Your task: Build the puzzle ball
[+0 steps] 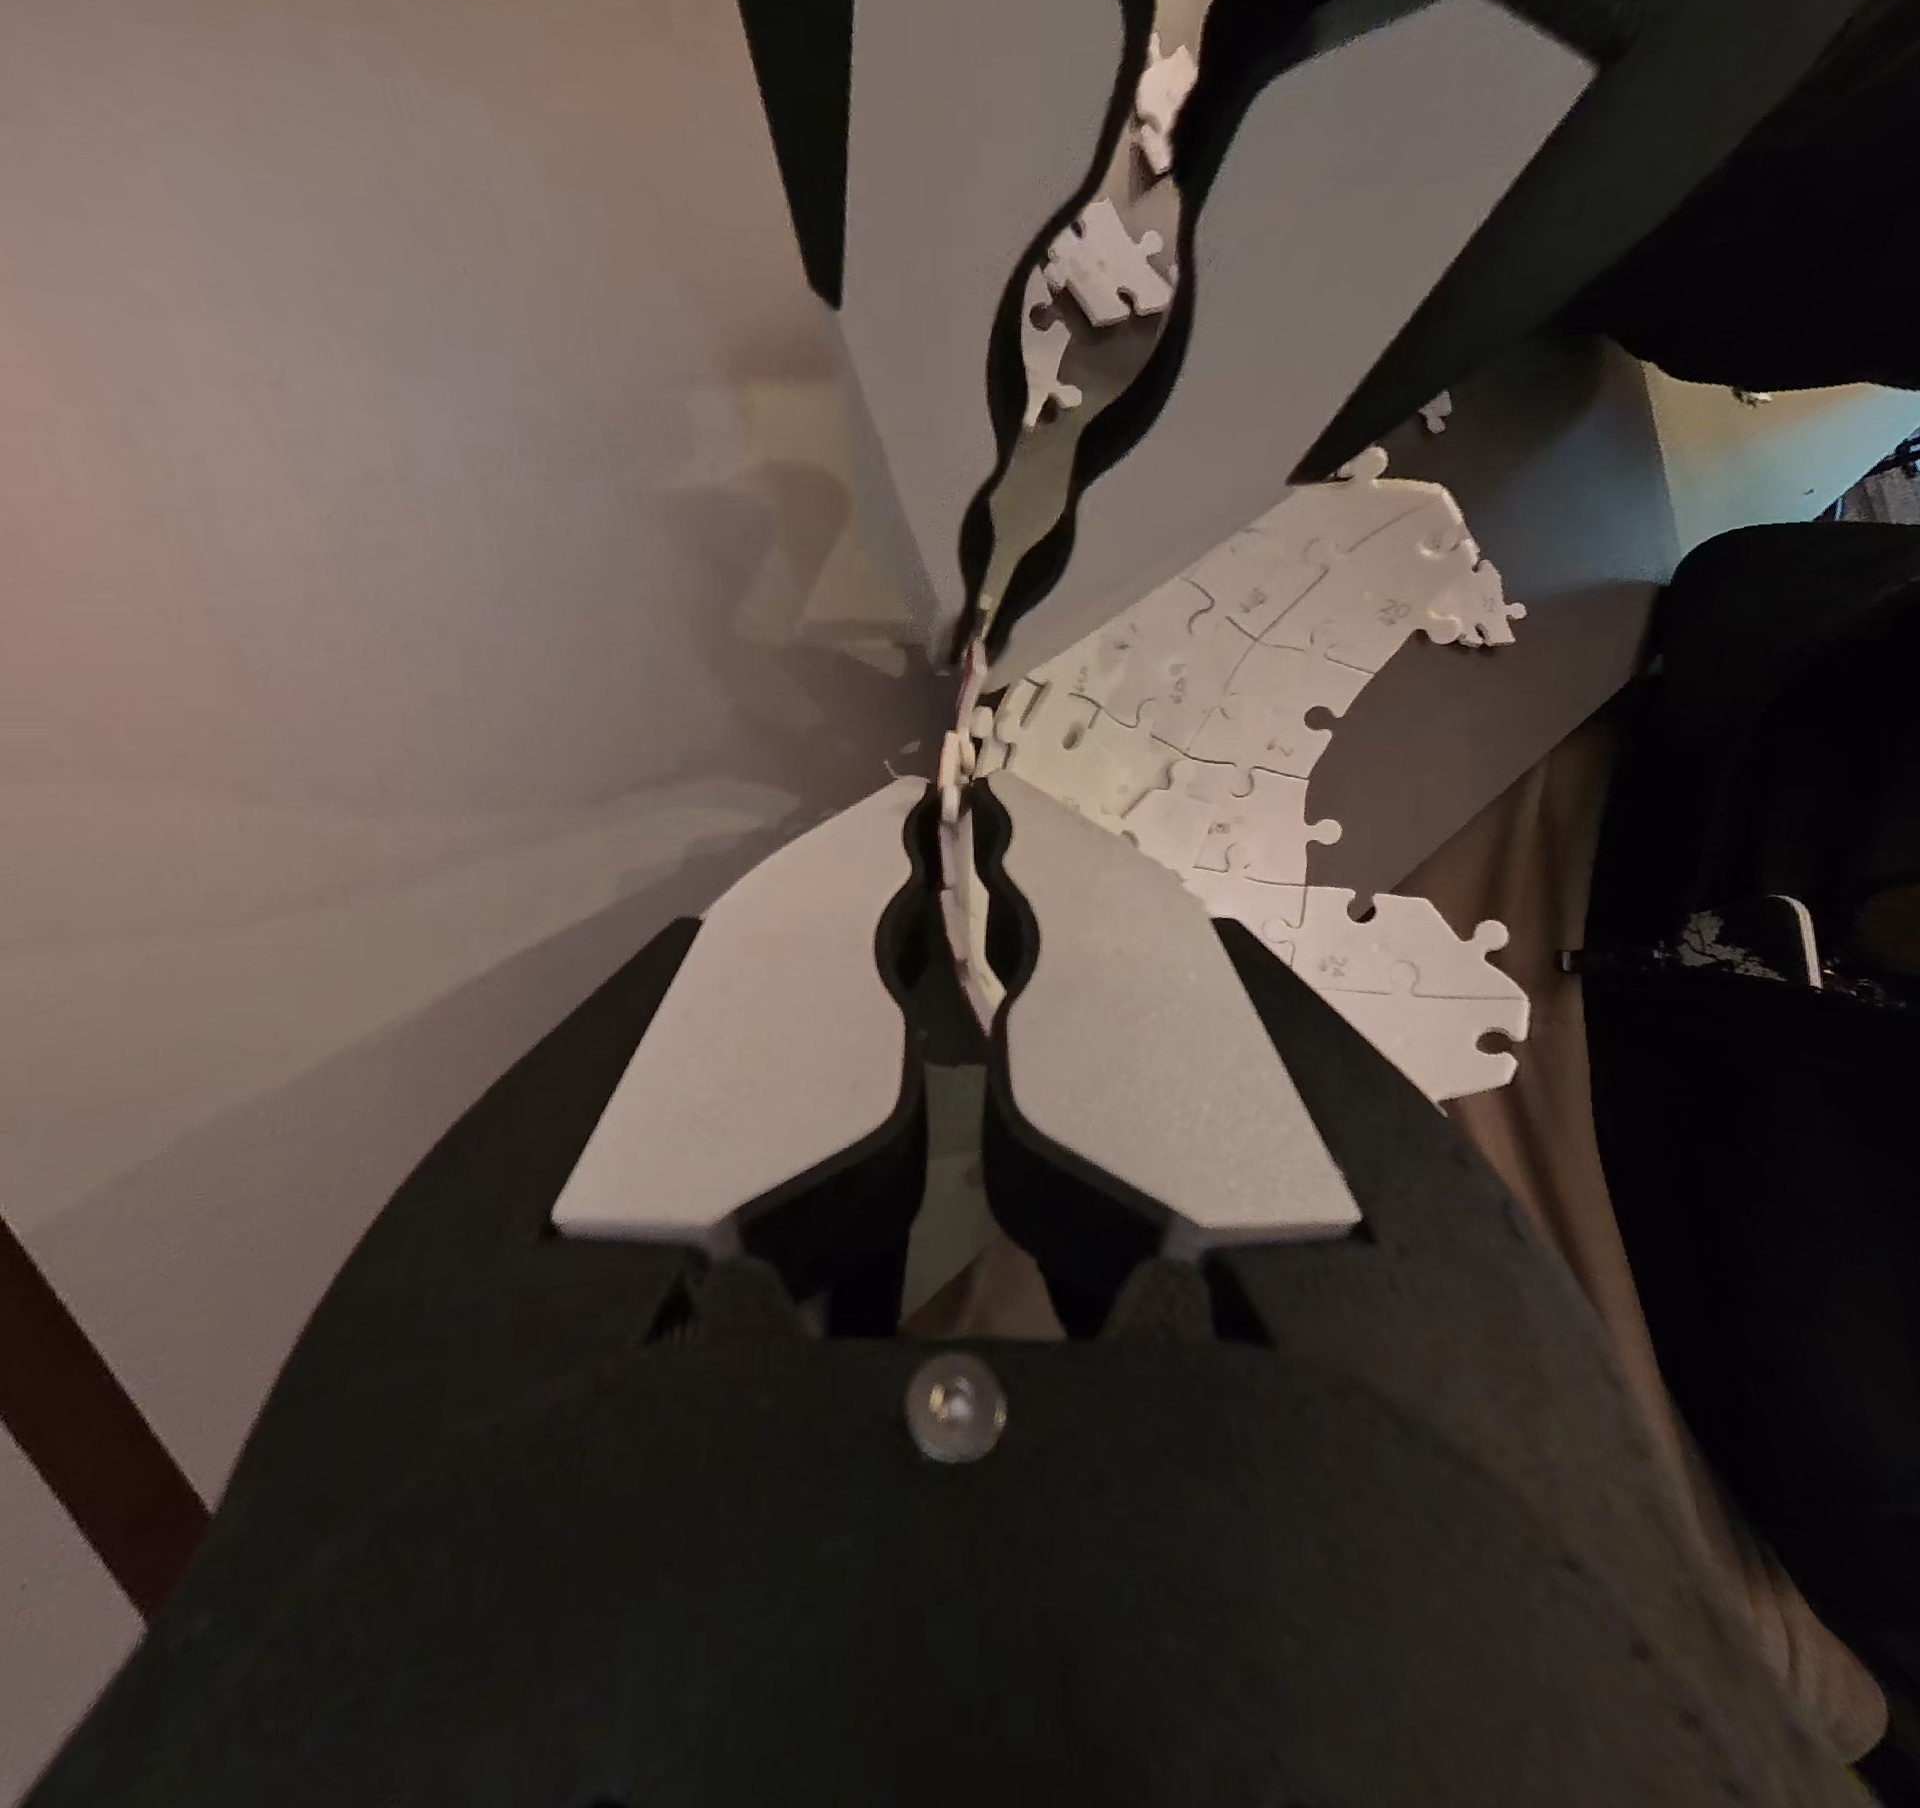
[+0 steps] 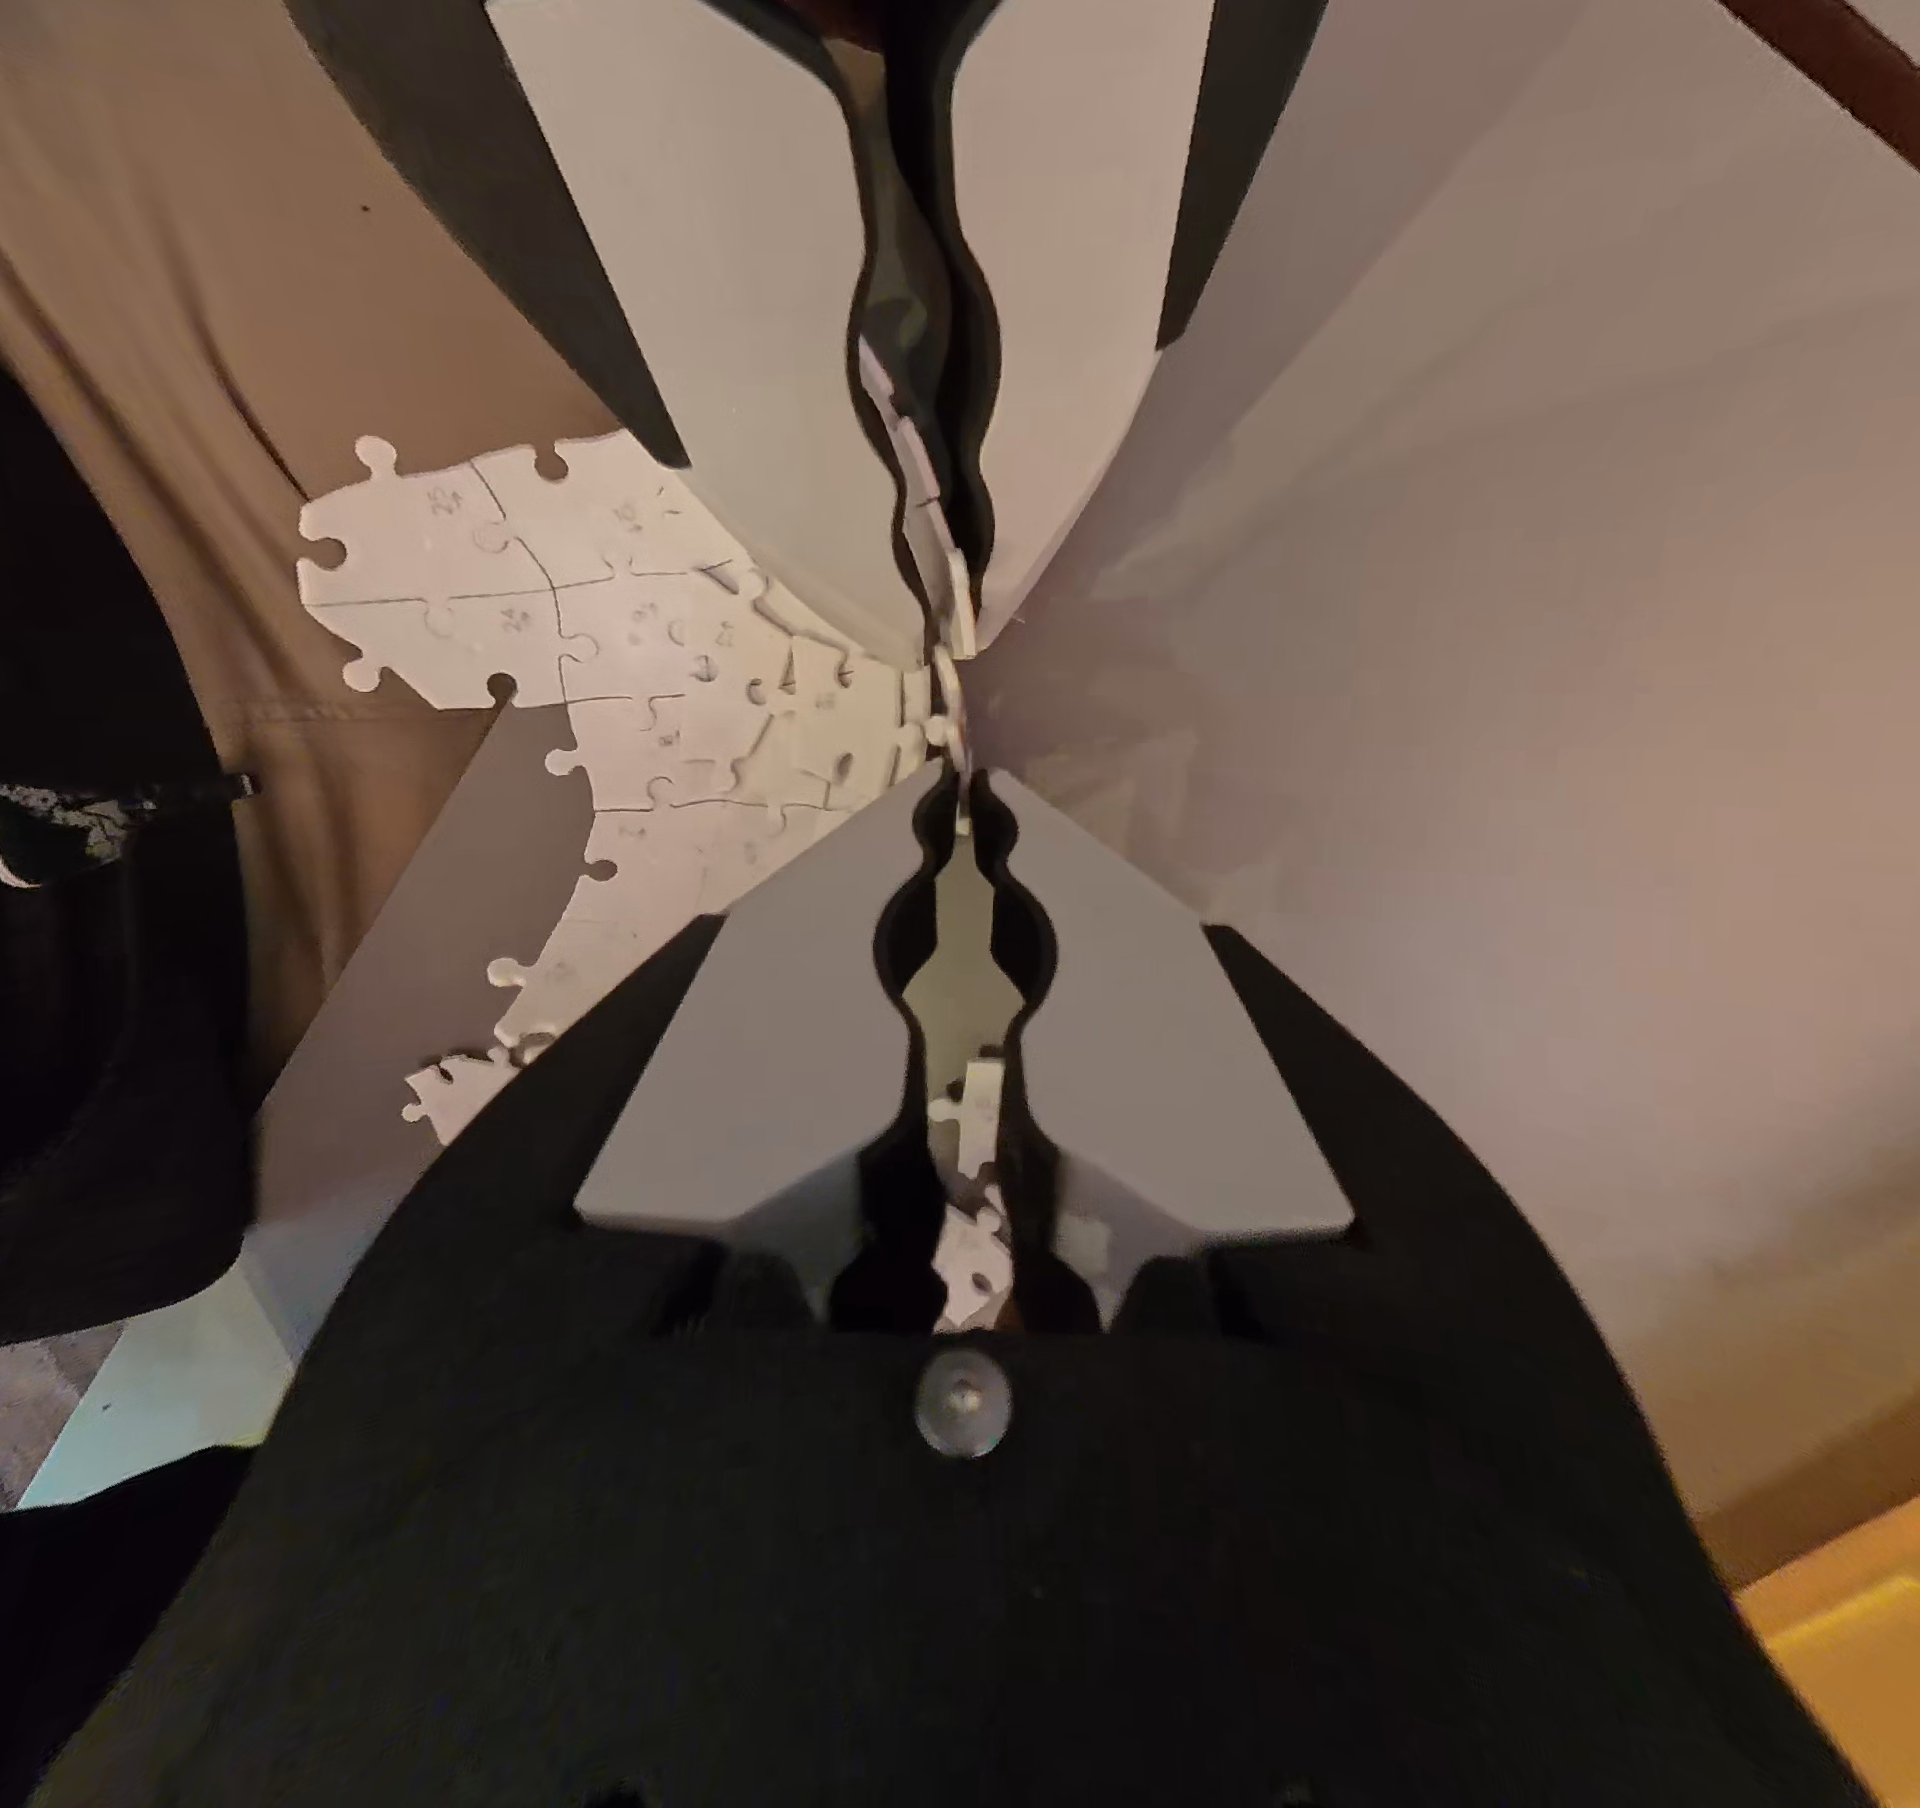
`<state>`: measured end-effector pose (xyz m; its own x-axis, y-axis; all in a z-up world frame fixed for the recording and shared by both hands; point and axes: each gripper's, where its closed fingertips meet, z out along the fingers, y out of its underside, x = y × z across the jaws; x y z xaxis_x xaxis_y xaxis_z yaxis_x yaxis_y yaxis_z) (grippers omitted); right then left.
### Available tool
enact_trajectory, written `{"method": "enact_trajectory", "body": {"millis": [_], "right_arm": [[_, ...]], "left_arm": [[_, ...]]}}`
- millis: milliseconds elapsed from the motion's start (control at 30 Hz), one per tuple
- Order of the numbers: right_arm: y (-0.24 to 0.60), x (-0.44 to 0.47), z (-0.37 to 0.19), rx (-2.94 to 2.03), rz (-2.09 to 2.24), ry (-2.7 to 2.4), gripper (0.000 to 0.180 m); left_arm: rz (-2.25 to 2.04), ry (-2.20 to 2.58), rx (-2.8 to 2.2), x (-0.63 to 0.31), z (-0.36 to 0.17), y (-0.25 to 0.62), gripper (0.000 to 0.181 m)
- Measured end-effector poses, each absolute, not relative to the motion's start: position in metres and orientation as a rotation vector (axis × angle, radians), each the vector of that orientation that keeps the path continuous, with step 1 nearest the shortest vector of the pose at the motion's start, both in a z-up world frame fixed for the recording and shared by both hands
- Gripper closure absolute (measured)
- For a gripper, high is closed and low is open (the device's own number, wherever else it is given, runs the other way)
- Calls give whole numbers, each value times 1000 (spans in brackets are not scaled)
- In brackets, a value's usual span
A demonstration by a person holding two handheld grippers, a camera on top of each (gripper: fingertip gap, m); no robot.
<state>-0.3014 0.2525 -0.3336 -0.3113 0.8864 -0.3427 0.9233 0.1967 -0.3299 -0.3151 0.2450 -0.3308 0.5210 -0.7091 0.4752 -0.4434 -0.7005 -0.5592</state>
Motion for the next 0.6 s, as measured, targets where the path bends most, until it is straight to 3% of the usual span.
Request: {"method": "enact_trajectory", "body": {"millis": [600], "right_arm": [[252, -295, -311, 1685, -616, 2356, 180]], "left_arm": [[-949, 1022, -2411, -313, -334, 242, 173]]}}
